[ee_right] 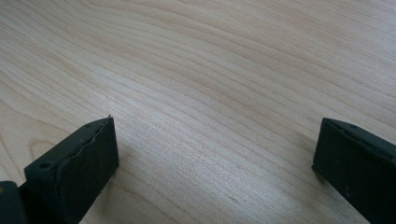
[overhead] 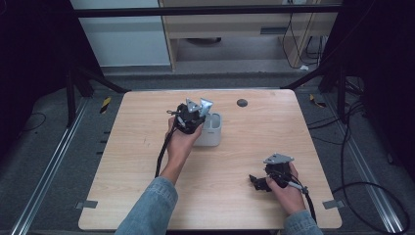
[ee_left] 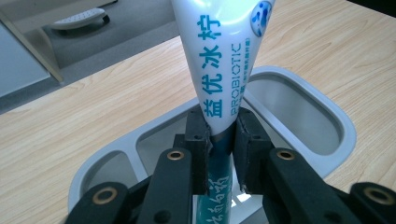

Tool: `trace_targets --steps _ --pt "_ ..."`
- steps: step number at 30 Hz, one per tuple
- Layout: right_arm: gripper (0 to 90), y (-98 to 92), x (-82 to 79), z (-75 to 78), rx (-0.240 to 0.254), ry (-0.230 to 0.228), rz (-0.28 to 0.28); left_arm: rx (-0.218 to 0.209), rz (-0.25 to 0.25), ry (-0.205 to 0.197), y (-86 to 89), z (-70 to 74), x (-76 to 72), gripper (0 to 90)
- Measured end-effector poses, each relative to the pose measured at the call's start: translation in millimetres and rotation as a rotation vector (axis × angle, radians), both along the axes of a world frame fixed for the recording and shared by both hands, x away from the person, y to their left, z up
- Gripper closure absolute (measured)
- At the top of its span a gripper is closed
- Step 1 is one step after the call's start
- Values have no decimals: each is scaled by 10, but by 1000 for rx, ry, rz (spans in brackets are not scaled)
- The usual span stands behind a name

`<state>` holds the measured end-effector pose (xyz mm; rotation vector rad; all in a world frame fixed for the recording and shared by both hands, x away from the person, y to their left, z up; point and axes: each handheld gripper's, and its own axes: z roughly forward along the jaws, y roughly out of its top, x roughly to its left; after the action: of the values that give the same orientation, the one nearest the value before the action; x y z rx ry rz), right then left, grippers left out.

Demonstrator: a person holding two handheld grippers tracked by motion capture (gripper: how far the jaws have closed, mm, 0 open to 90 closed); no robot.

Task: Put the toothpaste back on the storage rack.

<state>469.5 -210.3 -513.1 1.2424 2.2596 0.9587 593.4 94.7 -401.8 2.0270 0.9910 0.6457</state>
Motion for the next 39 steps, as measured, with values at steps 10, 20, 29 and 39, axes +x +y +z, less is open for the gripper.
trace_targets --steps 10,20,29,39 --pt "4 0 0 0 0 0 1 9 8 18 -48 11 29 765" --pt "4 0 0 0 0 0 1 35 9 31 -114 28 54 763" --pt "4 0 0 0 0 0 0 47 10 45 -145 40 85 761" --pt "4 0 0 0 0 0 0 41 12 50 -153 37 85 757"
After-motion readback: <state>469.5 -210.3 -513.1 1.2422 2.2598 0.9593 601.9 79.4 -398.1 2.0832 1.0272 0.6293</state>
